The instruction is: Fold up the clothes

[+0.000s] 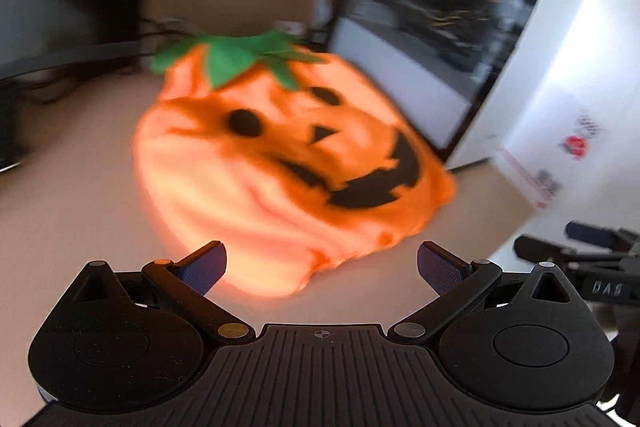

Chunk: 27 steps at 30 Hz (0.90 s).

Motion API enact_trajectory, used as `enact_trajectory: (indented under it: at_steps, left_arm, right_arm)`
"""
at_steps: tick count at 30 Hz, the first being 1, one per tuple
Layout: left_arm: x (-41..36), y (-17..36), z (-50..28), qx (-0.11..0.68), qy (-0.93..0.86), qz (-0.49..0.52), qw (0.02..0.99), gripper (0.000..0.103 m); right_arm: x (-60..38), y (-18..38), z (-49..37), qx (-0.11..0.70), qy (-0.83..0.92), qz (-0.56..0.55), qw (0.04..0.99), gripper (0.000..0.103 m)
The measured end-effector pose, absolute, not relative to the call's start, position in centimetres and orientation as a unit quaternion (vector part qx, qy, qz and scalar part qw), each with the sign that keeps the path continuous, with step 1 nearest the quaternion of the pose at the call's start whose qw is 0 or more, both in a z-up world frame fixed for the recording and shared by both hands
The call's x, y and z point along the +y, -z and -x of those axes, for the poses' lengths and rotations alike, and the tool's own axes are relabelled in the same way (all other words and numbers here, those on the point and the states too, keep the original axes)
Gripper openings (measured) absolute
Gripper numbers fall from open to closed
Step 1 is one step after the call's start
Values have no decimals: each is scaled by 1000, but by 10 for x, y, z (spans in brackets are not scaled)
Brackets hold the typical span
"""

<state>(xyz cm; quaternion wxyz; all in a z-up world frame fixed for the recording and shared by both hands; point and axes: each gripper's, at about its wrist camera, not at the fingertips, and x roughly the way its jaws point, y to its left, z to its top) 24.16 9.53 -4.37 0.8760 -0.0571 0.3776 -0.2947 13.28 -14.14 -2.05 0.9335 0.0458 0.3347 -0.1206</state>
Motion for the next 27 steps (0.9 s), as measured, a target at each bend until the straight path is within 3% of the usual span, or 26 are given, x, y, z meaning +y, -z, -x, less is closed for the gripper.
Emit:
enact_trajectory:
  at_steps: [8, 17, 22, 27]
  left_arm:
    - [115, 71, -292, 414, 256, 102, 867, 103]
    - [156, 101, -326, 475, 138, 131, 859, 103]
    - [195, 67, -282, 428, 115, 61, 894, 103]
    - [184, 49, -251, 402, 168, -25, 900, 103]
  right_arm:
    - [-136, 6, -164, 332, 79, 27, 940, 103]
    - [-118, 53, -248, 368, -106, 62, 922, 103]
    - [-87, 72, -258, 392, -239, 117, 881, 103]
    - [-51, 84, -239, 386, -297, 223, 844, 103]
